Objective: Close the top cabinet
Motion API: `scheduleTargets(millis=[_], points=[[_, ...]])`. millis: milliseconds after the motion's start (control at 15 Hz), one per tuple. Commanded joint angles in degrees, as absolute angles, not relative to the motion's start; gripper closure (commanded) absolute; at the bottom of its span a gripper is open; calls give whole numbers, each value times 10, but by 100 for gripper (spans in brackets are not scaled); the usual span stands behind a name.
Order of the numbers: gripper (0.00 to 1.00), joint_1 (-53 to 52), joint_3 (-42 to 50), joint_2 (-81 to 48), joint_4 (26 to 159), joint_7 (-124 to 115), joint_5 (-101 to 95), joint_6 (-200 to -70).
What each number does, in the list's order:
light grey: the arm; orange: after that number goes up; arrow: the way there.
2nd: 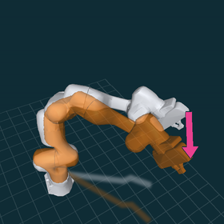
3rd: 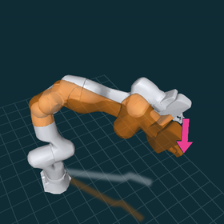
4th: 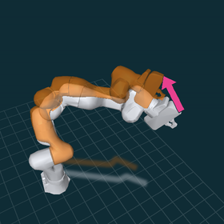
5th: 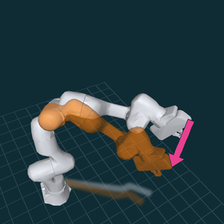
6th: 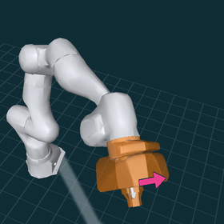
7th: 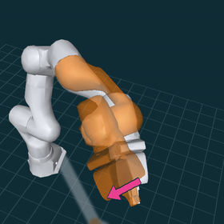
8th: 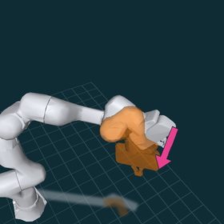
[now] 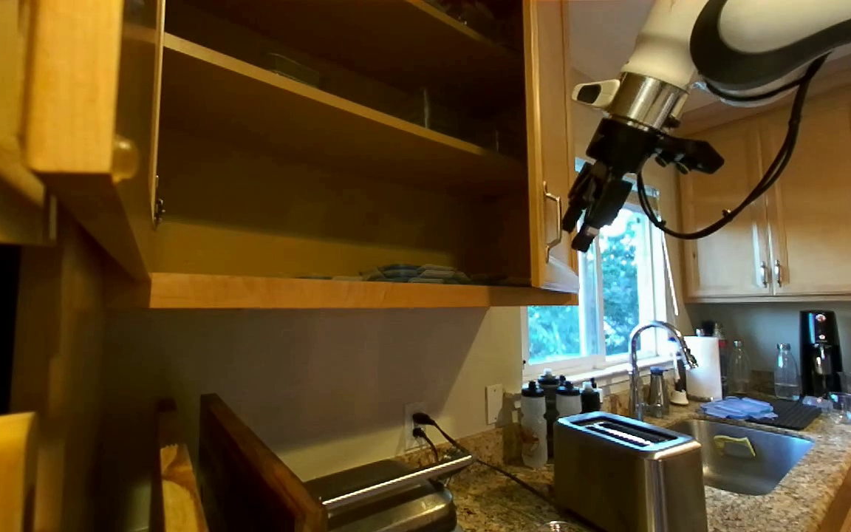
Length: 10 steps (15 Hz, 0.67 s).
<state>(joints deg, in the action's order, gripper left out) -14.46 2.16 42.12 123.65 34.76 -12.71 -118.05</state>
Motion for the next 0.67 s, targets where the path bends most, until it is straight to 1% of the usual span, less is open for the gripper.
scheduleTargets(millis=[0, 200, 400, 467, 533, 600], points=[[0, -94, 9, 443, 1271, 308, -170, -1233], [0, -57, 7, 453, 1279, 253, -192, -1229], [0, -25, 3, 464, 1286, 181, -182, -1188], [25, -21, 3, 466, 1289, 165, -177, -1179], [27, -24, 6, 466, 1288, 157, -167, -1167], [33, -26, 7, 467, 1287, 145, -156, -1159]])
